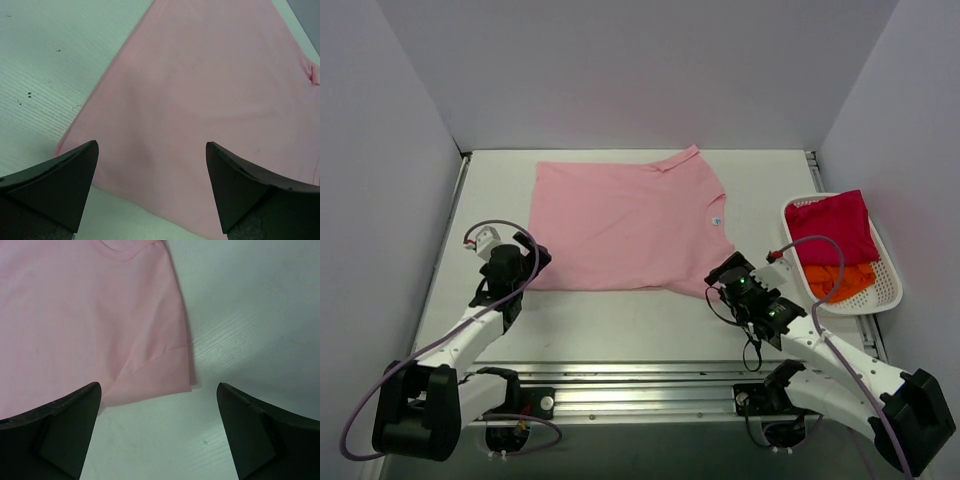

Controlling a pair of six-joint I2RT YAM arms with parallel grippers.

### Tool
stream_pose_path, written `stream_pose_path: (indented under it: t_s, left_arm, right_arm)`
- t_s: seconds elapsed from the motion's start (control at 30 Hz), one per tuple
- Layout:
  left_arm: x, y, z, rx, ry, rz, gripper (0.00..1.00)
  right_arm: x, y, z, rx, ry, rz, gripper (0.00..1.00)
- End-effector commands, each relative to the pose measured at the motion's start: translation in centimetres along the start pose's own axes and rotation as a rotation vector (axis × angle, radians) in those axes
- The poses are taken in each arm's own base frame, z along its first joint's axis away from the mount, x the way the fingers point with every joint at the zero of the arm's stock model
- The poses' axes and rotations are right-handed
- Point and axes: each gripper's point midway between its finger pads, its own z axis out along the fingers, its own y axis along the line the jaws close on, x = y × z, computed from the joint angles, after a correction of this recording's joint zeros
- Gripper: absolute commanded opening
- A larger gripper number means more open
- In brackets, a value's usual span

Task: Fold and stack the t-shirts
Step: Flatten the tshirt out

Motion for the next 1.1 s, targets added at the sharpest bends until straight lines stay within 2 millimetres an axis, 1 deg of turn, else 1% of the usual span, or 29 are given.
stream_pose_path:
  t_s: [0.0,0.07,0.1,0.13,0.2,0.23,0.27,0.37,0.43,0.5,0.53,0.57,0.6,0.63,0.67,0.7,0.73,0.77,0.8,0.83,0.87,0.9,0.93,0.97,1.0,1.03,1.07]
  left_arm:
    - [-0.5,0.0,-0.3,-0.004,-0.028,-0.015,0.98]
    - [-0.4,0.0,-0.2,-0.004,-0.022,-0.012,0.98]
    - [-0.2,0.1,-0.1,-0.009,-0.017,-0.009,0.98]
    - [-0.2,0.2,0.0,-0.013,-0.018,-0.009,0.98]
    - [-0.1,0.3,0.1,-0.019,-0.021,-0.008,0.98]
    - [-0.1,0.3,0.1,-0.018,-0.022,-0.007,0.98]
    - [-0.2,0.2,0.2,-0.014,-0.023,-0.005,0.98]
    - [-0.2,0.1,0.4,-0.014,-0.024,-0.005,0.98]
    - [-0.1,0.2,0.5,-0.016,-0.022,-0.002,0.98]
    - [-0.1,0.1,0.7,-0.016,-0.024,-0.002,0.98]
    - [0.0,0.1,0.7,-0.016,-0.022,-0.002,0.98]
    - [0.0,0.1,0.7,-0.015,-0.019,-0.002,0.98]
    - [-0.1,0.1,0.6,-0.014,-0.022,-0.001,0.98]
    - [-0.1,0.0,0.5,-0.012,-0.024,-0.002,0.98]
    - [-0.2,0.0,0.4,-0.012,-0.021,0.000,0.98]
    - [-0.6,-0.3,0.1,-0.001,-0.031,0.002,0.98]
    - [-0.6,-0.2,-0.1,-0.006,-0.026,0.008,0.98]
    - [-1.3,-0.7,-0.5,0.009,-0.039,0.013,0.98]
    - [-1.8,-1.3,-0.8,0.023,-0.048,0.014,0.98]
    - [-2.0,-1.4,-1.0,0.024,-0.047,0.020,0.98]
    - [-2.6,-1.9,-1.2,0.035,-0.056,0.023,0.98]
    - [-3.0,-2.6,-1.4,0.055,-0.059,0.020,0.98]
    - [-3.3,-3.0,-1.4,0.063,-0.059,0.019,0.98]
    - [-3.4,-3.3,-1.3,0.068,-0.056,0.021,0.98]
    - [-3.4,-3.6,-1.2,0.077,-0.052,0.022,0.97]
    - [-3.9,-4.3,-1.1,0.094,-0.060,0.019,0.97]
    - [-3.6,-4.3,-0.6,0.088,-0.048,0.026,0.97]
  right_arm:
    - [3.1,-1.0,0.9,0.001,0.093,0.009,0.96]
    - [4.6,-0.4,1.7,-0.022,0.137,0.021,0.95]
    - [5.9,-1.2,2.5,0.018,0.166,-0.007,0.95]
    - [6.5,-0.6,2.8,-0.001,0.186,0.001,0.94]
    - [7.6,-1.1,3.8,0.017,0.200,-0.013,0.91]
    - [7.8,-1.1,4.0,0.016,0.200,-0.017,0.86]
    - [7.9,-1.1,4.2,0.014,0.201,-0.020,0.76]
    - [8.0,-0.8,4.7,0.019,0.194,-0.038,0.58]
    - [7.7,-0.6,4.9,0.018,0.180,-0.048,0.52]
    - [7.4,-0.5,5.0,0.022,0.167,-0.057,0.37]
    - [7.2,-0.3,5.0,0.019,0.165,-0.058,0.28]
    - [7.1,-0.2,4.9,0.014,0.163,-0.064,0.11]
    - [6.9,-0.1,4.6,0.010,0.162,-0.065,0.04]
    - [6.7,0.1,4.4,0.004,0.164,-0.064,0.00]
    - [6.2,0.8,3.9,-0.020,0.157,-0.056,0.00]
    - [6.1,0.6,3.4,-0.014,0.165,-0.065,0.00]
    - [5.8,0.9,3.0,-0.026,0.170,-0.065,0.00]
    - [4.7,2.3,2.0,-0.071,0.158,-0.042,0.00]
    - [4.4,2.2,1.3,-0.066,0.167,-0.051,0.00]
    - [3.6,3.0,0.7,-0.090,0.161,-0.043,0.00]
    - [1.9,5.2,-0.7,-0.151,0.138,-0.021,0.00]
    - [1.0,5.9,-1.3,-0.169,0.126,-0.018,0.00]
    - [-0.2,7.0,-1.6,-0.187,0.093,-0.010,0.00]
    - [-2.0,9.1,-2.1,-0.224,0.049,-0.008,0.00]
    - [-2.7,9.8,-1.9,-0.218,0.018,-0.018,0.01]
    - [-3.4,10.3,-1.4,-0.205,-0.010,-0.030,0.31]
    - [-3.5,10.4,0.8,-0.152,-0.037,-0.056,0.59]
